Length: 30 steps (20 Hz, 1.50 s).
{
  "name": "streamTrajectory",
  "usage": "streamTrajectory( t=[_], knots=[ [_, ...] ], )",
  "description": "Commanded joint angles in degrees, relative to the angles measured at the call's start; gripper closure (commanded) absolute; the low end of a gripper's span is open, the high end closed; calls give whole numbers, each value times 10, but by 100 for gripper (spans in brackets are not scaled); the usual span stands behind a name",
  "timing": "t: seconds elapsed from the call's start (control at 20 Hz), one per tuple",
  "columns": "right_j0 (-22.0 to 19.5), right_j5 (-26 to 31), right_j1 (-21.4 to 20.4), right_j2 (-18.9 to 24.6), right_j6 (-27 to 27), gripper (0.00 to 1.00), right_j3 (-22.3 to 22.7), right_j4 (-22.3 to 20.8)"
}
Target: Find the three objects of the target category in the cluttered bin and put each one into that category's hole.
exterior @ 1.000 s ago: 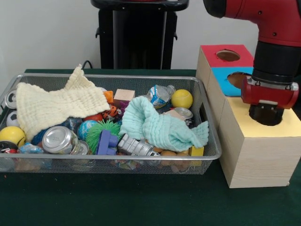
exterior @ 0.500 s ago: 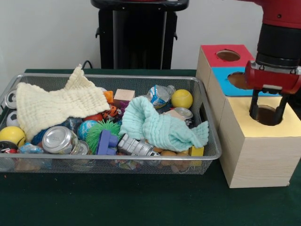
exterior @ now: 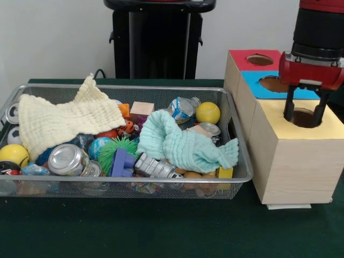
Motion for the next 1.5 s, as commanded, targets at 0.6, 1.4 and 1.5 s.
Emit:
streamTrajectory(
  t=[0.6,1.4,1.5],
  knots=[
    [-71,137,-99,30,-12,0,103,-77],
    [-73,35,-52,103,13,0,75,-97],
    [-60,27,-35,102,33,0,58,-95]
  ],
)
